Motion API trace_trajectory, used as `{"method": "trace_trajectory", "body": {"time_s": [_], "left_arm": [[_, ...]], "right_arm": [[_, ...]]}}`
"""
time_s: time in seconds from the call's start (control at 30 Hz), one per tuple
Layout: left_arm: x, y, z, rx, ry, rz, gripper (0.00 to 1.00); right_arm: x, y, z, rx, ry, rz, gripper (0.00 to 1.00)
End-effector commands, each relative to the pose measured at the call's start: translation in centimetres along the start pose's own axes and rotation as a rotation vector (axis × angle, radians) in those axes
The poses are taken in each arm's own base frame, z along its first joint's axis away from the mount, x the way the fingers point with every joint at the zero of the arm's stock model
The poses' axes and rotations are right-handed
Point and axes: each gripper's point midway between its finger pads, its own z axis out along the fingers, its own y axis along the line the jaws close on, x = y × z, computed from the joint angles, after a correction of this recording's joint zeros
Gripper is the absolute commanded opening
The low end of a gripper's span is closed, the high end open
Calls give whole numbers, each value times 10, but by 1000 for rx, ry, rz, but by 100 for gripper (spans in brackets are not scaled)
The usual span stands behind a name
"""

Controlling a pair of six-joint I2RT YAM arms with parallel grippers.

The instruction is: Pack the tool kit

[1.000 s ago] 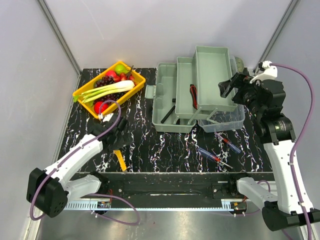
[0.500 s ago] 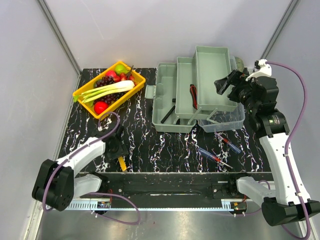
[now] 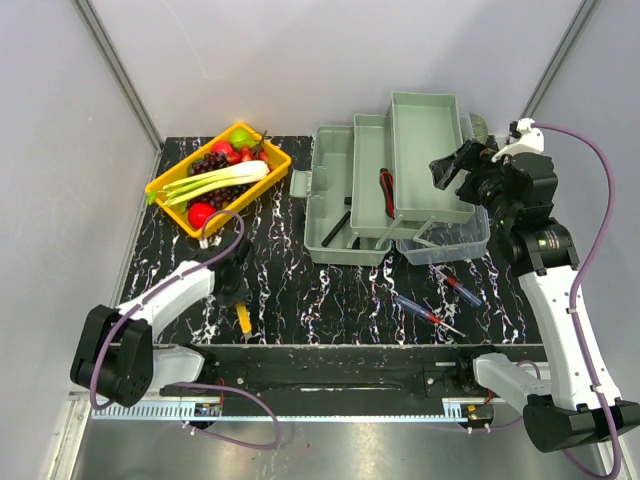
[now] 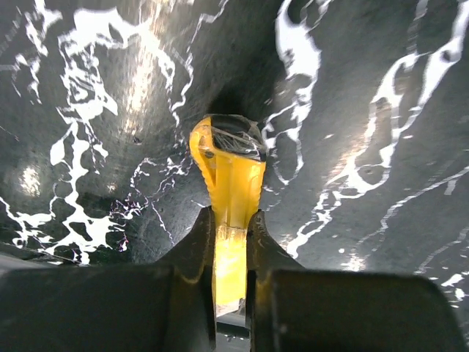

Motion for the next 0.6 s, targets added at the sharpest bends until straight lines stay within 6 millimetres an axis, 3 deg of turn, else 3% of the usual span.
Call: {"method": "trace_trajectory", "body": {"time_s": [0.0, 0.1, 0.37, 0.47, 0.57], "left_arm": [[-47, -20, -33, 50, -145, 7, 0], [-70, -39, -62, 128, -207, 17, 0], [-123, -114, -154, 480, -370, 86, 2], [-136, -117, -168, 478, -411, 74, 7], [-135, -93, -149, 341, -413, 30, 17]], "right_arm": [[-24, 8, -7, -12, -75, -37, 98], [-27, 9, -7, -14, -81, -44, 98], [-39, 5, -17, 19, -126, -60, 97], [-42, 5, -23, 22, -141, -60, 98], [-43, 4, -26, 28, -150, -55, 98]]}}
